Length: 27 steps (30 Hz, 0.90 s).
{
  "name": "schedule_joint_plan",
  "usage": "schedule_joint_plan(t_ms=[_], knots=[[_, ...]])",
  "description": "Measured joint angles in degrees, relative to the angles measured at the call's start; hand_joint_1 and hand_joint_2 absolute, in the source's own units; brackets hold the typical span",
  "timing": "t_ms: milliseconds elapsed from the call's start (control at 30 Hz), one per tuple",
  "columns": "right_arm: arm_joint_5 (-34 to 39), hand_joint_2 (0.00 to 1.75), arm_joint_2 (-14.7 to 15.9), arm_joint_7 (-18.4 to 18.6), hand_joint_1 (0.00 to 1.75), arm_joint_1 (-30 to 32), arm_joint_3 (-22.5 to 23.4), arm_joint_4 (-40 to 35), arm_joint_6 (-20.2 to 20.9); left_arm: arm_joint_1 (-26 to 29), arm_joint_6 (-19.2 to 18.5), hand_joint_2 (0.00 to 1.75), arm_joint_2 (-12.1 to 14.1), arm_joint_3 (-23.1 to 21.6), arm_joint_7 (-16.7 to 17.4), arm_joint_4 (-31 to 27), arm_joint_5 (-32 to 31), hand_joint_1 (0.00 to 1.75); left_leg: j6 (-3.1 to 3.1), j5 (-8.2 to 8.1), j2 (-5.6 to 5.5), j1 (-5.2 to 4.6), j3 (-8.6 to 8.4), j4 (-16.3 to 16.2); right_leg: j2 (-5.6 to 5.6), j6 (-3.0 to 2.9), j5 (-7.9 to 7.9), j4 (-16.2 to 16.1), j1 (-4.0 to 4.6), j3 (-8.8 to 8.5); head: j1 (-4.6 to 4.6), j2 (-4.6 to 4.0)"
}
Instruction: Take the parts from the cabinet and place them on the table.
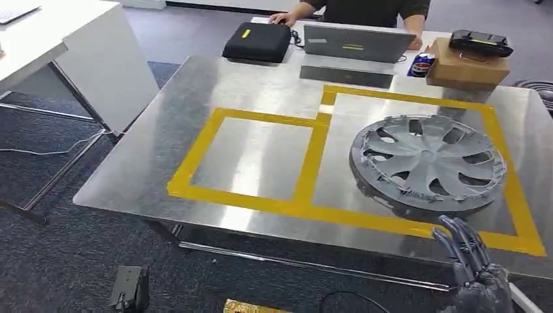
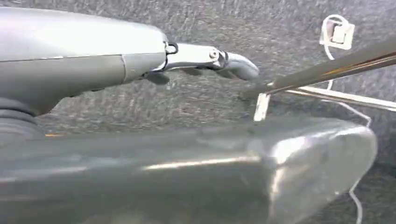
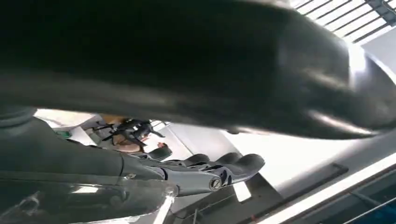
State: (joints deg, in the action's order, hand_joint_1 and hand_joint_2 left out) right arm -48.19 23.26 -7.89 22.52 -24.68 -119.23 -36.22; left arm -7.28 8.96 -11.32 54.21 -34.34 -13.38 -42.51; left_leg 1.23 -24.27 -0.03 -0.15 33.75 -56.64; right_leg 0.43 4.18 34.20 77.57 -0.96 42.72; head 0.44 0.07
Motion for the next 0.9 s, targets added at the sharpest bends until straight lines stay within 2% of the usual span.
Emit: schedule_joint_plan(t_ms=[33, 67, 100, 133, 167, 200, 267, 300, 333, 367, 433, 467, 500, 533, 567, 600, 633, 667, 700, 733, 800, 833, 867, 900], knots=[[0.24, 0.00, 0.00, 0.00, 0.00, 0.02, 0.09, 0.11, 0.00, 0.02, 0.02, 0.00, 0.00, 0.02, 0.00, 0.00, 0.00, 0.00, -0.06, 0.60, 0.03, -0.03, 0.79, -0.03, 0.00, -0.09, -1.18, -0.74, 0.07, -1.59, 0.04, -0.02], [0.41, 0.00, 0.00, 0.00, 0.00, 0.02, 0.30, 0.24, -0.04, 0.02, 0.02, 0.00, 0.00, 0.06, 0.00, 0.00, 0.00, 0.00, -0.19, 1.11, 0.04, -0.03, 1.43, -0.04, -0.01, -0.21, -3.09, -3.45, 0.12, -4.20, 0.02, 0.00], [0.50, 0.00, 0.00, 0.00, 0.00, 0.01, 0.50, 0.31, -0.07, 0.02, 0.04, 0.00, 0.00, 0.11, 0.00, 0.00, 0.00, 0.00, -0.34, 1.62, 0.04, -0.03, 1.96, -0.06, -0.02, -0.34, -5.01, -7.83, 0.14, -7.74, 0.04, 0.00], [0.70, 0.00, -0.02, 0.00, 0.00, -0.01, 0.70, 0.35, -0.13, 0.00, 0.04, 0.00, 0.00, 0.15, 0.00, 0.00, 0.00, 0.00, -0.58, 2.19, 0.02, -0.03, 2.45, -0.07, -0.03, -0.52, -5.84, -13.81, 0.14, -12.29, 0.04, 0.00], [0.79, 0.00, -0.04, 0.00, 0.00, -0.13, 0.83, 0.39, -0.15, 0.00, 0.04, 0.00, -0.02, 0.17, 0.00, 0.00, 0.00, 0.00, -0.98, 2.68, -0.04, -0.24, 2.79, -0.22, -0.03, -0.63, -3.66, -19.12, 0.29, -15.53, 0.02, 0.00], [0.87, 0.00, -0.07, 0.00, 0.00, -0.17, 0.98, 0.44, -0.17, -0.01, 0.04, 0.00, -0.02, 0.22, 0.00, 0.00, 0.00, 0.00, -1.23, 3.11, -0.02, -0.26, 2.88, -0.31, 0.15, -0.82, -3.41, -20.93, 0.43, -16.71, -0.02, 0.00], [0.96, 0.00, -0.11, 0.00, 0.00, 0.10, 1.31, 0.59, -0.22, 0.00, 0.04, 0.00, -0.02, 0.26, 0.00, 0.00, 0.00, 0.00, -1.84, 4.16, 0.00, -0.05, 2.71, 0.05, 0.17, -1.42, -3.88, -20.49, 0.73, -15.63, 0.15, 0.00], [1.03, 0.00, -0.15, 0.00, 0.00, 0.17, 1.40, 0.70, -0.22, 0.03, 0.04, 0.00, -0.02, 0.26, 0.00, 0.00, 0.00, 0.00, -2.31, 4.55, -0.02, -0.05, 2.77, 0.24, 0.12, -1.95, -4.27, -20.55, 0.75, -15.32, 0.20, 0.00], [1.03, 0.00, -0.15, 0.00, 0.00, 0.07, 1.40, 0.76, -0.22, 0.11, 0.07, 0.00, 0.07, 0.28, 0.00, 0.00, 0.00, 0.00, -2.56, 4.35, -0.04, 0.08, 3.19, 0.02, -0.17, -2.63, -5.10, -20.85, 0.31, -14.70, 0.24, 0.00], [1.00, 0.00, -0.15, 0.00, 0.00, 0.03, 1.40, 0.81, -0.22, 0.18, 0.09, 0.00, 0.13, 0.28, 0.00, 0.00, 0.00, 0.00, -2.94, 1.29, -0.03, 0.03, 3.78, -1.26, -0.13, -3.03, -5.76, -20.84, 0.31, -13.99, -0.12, 0.00], [0.98, 0.00, -0.24, 0.00, 0.00, 0.18, 1.49, 0.81, -0.22, 0.14, 0.09, 0.00, 0.09, 0.28, 0.00, 0.00, 0.00, 0.00, -3.57, -6.47, -0.03, 0.25, 5.93, -9.06, -0.12, -3.36, -7.26, -20.84, 0.29, -12.63, -0.50, 0.00], [1.00, 0.00, -0.26, 0.00, 0.00, 0.23, 1.49, 0.83, -0.22, 0.13, 0.09, 0.00, 0.11, 0.28, 0.00, 0.00, 0.00, 0.00, -3.73, -8.81, -0.02, 0.31, 6.73, -13.14, -0.14, -3.36, -7.97, -20.82, 0.31, -11.66, -0.48, 0.00], [1.07, 0.00, -0.28, 0.00, 0.00, 0.23, 1.51, 0.94, -0.22, 0.10, 0.09, 0.00, 0.11, 0.28, 0.00, 0.00, 0.00, 0.00, -3.87, -9.40, -0.02, 0.31, 6.99, -16.33, -0.14, -3.31, -8.74, -20.74, 0.31, -10.68, -0.48, 0.00], [1.14, 0.00, -0.35, 0.00, 0.00, 0.35, 1.57, 1.07, -0.30, 0.10, 0.09, 0.00, 0.13, 0.28, 0.00, 0.00, 0.02, 0.00, -3.90, -8.16, -0.02, 0.31, 6.42, -17.19, -0.14, -3.19, -9.41, -20.71, 0.31, -9.80, -0.52, 0.00], [1.18, 0.00, -0.57, 0.00, 0.00, 0.64, 1.83, 1.22, -0.48, 0.10, 0.11, 0.00, 0.18, 0.28, 0.00, 0.00, 0.07, 0.00, -3.83, -5.92, -0.02, 0.32, 4.63, -15.92, -0.16, -2.97, -10.08, -20.69, 0.30, -8.90, -0.48, 0.00], [1.18, 0.00, -0.74, 0.02, 0.00, 0.84, 2.08, 1.33, -0.63, 0.09, 0.13, 0.00, 0.20, 0.28, 0.00, 0.00, 0.20, 0.00, -3.74, -3.98, -0.02, 0.37, 2.05, -12.92, -0.16, -2.73, -10.62, -20.67, 0.27, -8.22, -0.50, 0.00], [1.05, 0.00, -1.09, 0.07, 0.00, 1.03, 2.45, 1.51, -1.16, 0.09, 0.17, 0.00, 0.22, 0.31, -0.11, 0.00, 0.39, 0.00, -3.64, -2.91, -0.02, 0.44, -1.64, -8.15, -0.15, -2.44, -11.19, -20.63, 0.20, -7.64, -0.48, 0.00], [0.61, 0.00, -1.68, 0.04, 0.00, 1.38, 3.14, 1.64, -2.01, -0.01, 0.33, 0.00, 0.22, 0.37, -0.26, 0.00, 0.70, 0.00, -3.57, -3.88, -0.05, 0.51, -5.86, -2.92, -0.13, -2.07, -11.47, -20.58, 0.33, -7.28, -0.57, 0.00], [0.22, 0.00, -2.28, -0.11, 0.00, 1.93, 3.85, 1.68, -2.65, -0.12, 0.37, 0.00, 0.20, 0.44, -0.42, 0.00, 0.88, 0.00, -3.13, -5.07, -0.16, 0.42, -8.34, 1.31, -0.20, -1.82, -11.64, -20.25, 0.52, -6.85, -0.52, 0.00], [-0.05, 0.00, -3.09, -0.66, 0.00, 2.51, 4.81, 1.79, -3.04, -0.19, 0.42, 0.00, 0.15, 0.61, -0.57, 0.00, 1.18, 0.00, -2.36, -6.01, -0.18, 0.29, -8.17, 2.31, -0.28, -1.44, -12.17, -20.10, 0.68, -6.56, -0.46, 0.00], [-0.02, 0.00, -5.29, -2.76, 0.00, 3.83, 7.33, 2.12, -3.15, 0.44, 0.57, 0.00, 0.13, 0.79, -0.83, 0.02, 1.46, 0.00, -1.60, -5.52, -0.23, 0.01, -7.60, 2.05, -0.32, -0.95, -13.17, -20.69, 0.41, -6.45, -0.50, 0.00], [0.57, 0.00, -6.54, -4.01, 0.00, 4.64, 8.93, 2.34, -3.17, 0.82, 0.72, 0.00, 0.11, 0.92, -0.92, 0.00, 1.79, 0.00, -0.92, -4.93, -0.04, 0.24, -7.43, 2.21, -0.30, -0.67, -13.37, -20.59, 0.22, -6.21, -0.48, 0.00], [1.68, 0.00, -8.32, -5.63, 0.00, 5.40, 11.29, 2.71, -3.21, 1.00, 0.92, 0.00, 0.22, 1.24, -1.07, 0.00, 2.05, 0.00, -0.50, -4.62, 0.17, 0.24, -7.24, 2.21, -0.34, -0.52, -11.67, -19.21, 0.21, -5.53, -0.42, 0.00], [2.80, 0.00, -9.69, -7.51, 0.00, 5.89, 13.23, 3.06, -3.17, 1.00, 1.14, 0.00, 0.33, 1.58, -1.20, 0.00, 2.34, 0.00, -0.15, -4.27, 0.20, 0.21, -6.93, 2.21, -0.27, -0.40, -9.03, -15.91, 0.24, -4.36, -0.33, 0.00]])
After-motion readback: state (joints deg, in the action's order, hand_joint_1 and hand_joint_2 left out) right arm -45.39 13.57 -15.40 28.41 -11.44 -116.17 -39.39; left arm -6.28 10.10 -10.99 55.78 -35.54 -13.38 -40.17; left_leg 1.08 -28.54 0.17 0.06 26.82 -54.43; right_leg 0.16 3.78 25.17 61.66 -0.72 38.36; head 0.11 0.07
